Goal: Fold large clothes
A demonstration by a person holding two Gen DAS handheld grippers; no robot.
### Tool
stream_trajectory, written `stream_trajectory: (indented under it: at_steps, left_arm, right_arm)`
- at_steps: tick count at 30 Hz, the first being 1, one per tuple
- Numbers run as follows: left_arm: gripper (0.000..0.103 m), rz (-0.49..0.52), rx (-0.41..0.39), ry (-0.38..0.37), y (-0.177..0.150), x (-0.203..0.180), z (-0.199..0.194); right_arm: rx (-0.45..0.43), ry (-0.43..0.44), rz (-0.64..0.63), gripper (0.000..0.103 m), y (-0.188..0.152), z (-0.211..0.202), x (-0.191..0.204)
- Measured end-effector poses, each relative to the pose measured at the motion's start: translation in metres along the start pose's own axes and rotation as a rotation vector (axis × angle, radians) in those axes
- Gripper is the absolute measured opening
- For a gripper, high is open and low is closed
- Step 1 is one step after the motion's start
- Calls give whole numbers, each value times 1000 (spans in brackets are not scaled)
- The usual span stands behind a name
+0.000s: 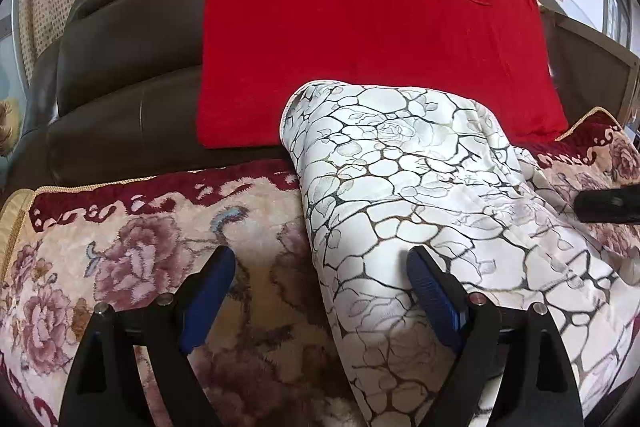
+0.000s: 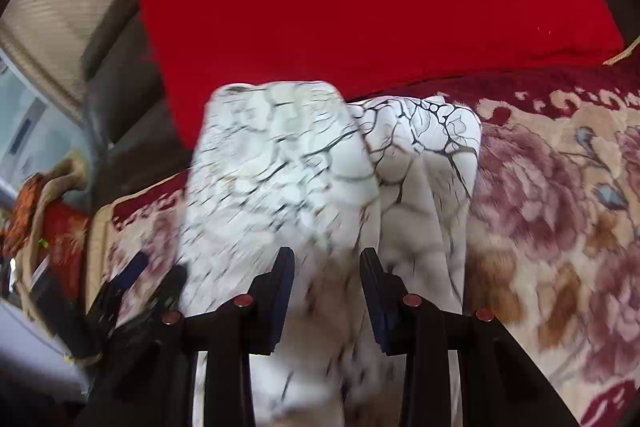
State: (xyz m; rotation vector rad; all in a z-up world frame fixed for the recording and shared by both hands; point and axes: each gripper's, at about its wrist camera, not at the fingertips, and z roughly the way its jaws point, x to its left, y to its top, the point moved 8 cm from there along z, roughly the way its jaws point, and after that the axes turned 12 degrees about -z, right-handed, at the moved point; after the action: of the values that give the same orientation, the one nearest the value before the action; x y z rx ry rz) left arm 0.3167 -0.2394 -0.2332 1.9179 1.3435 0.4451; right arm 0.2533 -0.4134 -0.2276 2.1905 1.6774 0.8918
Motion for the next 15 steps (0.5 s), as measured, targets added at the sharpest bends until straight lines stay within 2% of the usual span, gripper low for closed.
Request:
stream_trajectory:
  at_steps: [3, 6, 8, 11, 15]
  left_arm:
    - [88, 18, -5, -2, -2, -1, -8]
    - [88, 30, -7, 0, -6, 0, -12]
    - [88, 48, -6, 11, -10, 1, -12]
    - [88, 59, -16, 17, -12, 2, -12]
    - [89, 54, -13, 16, -11, 3, -12]
  right_arm:
    - [1, 24, -26, 38, -20, -17, 16]
    - [35, 11, -48, 39, -37, -8, 23]
    - [86, -36, -56, 50, -53, 12, 15]
    - [42, -11, -28, 53, -56, 18, 5]
    - [44, -17, -43, 53, -57, 14, 7]
